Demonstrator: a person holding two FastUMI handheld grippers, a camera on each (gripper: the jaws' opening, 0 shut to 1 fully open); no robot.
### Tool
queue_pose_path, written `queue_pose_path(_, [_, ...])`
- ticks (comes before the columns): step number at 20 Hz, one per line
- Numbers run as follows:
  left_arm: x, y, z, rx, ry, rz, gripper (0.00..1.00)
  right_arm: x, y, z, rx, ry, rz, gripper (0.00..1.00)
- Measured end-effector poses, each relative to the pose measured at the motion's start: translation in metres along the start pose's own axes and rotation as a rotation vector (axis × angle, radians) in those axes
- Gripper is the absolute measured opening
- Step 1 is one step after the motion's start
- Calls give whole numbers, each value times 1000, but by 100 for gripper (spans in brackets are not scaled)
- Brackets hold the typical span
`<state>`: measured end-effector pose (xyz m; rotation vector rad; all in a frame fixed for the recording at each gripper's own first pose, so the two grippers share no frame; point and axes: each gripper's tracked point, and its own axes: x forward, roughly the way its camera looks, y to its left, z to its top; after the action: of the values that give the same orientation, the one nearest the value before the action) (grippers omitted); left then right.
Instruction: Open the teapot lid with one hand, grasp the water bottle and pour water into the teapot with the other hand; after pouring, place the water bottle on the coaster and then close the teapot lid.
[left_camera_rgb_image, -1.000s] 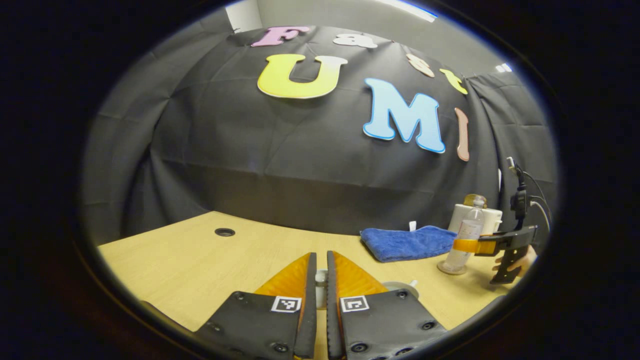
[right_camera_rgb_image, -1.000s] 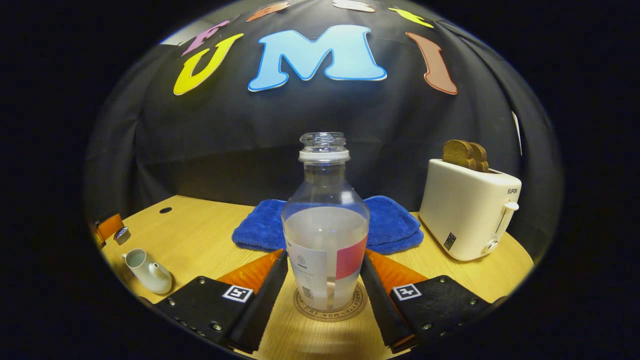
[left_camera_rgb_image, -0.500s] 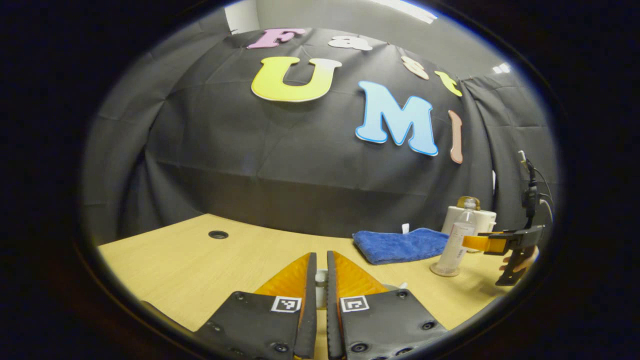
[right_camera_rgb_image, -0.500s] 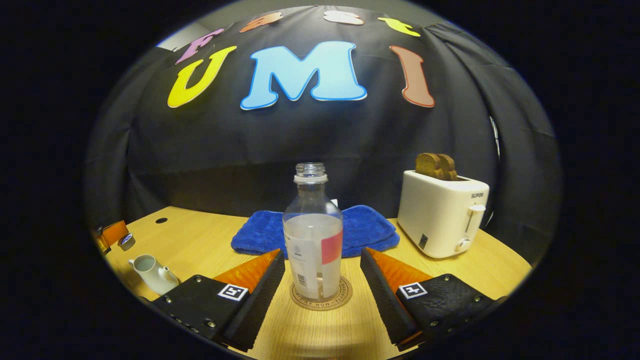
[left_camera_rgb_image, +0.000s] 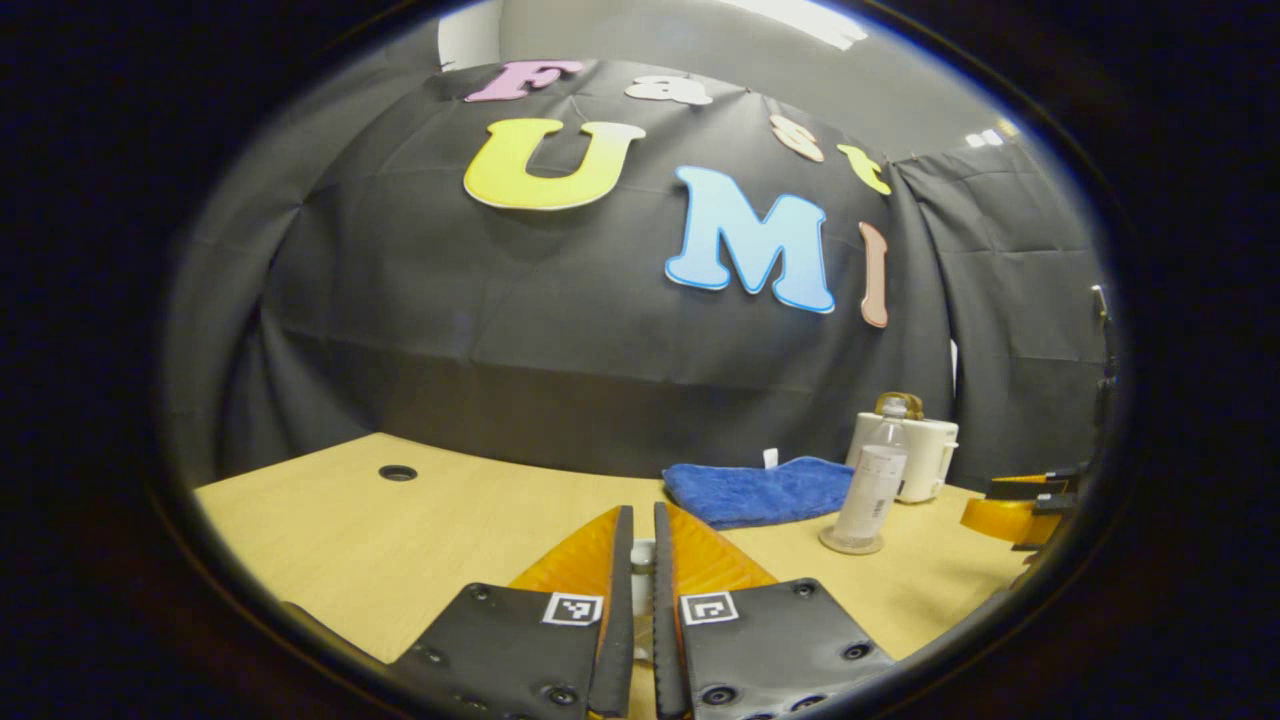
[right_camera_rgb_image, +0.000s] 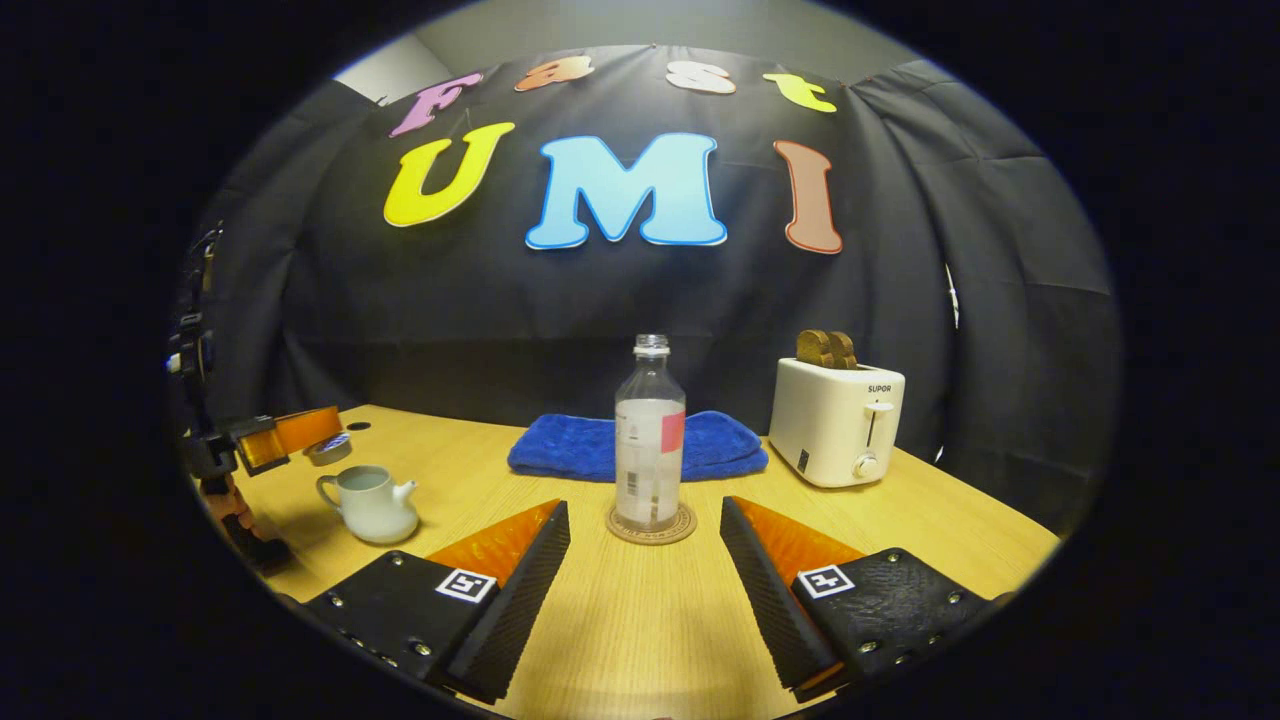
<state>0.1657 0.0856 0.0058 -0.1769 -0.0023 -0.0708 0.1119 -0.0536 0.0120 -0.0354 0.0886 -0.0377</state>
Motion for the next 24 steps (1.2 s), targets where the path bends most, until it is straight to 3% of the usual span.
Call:
queue_pose_path(9, [14,-28,-9,86,9,-45,15,-35,46,-18,13,-16,62,94])
queue_pose_path(15, [17,-33,-19,125,52,-43,14,-39,54,-14,-38,-44,81,95])
queue_pose_path(24, [19,-39,-23,156,66,-36,15,-36,50,-18,16,-23,94,94])
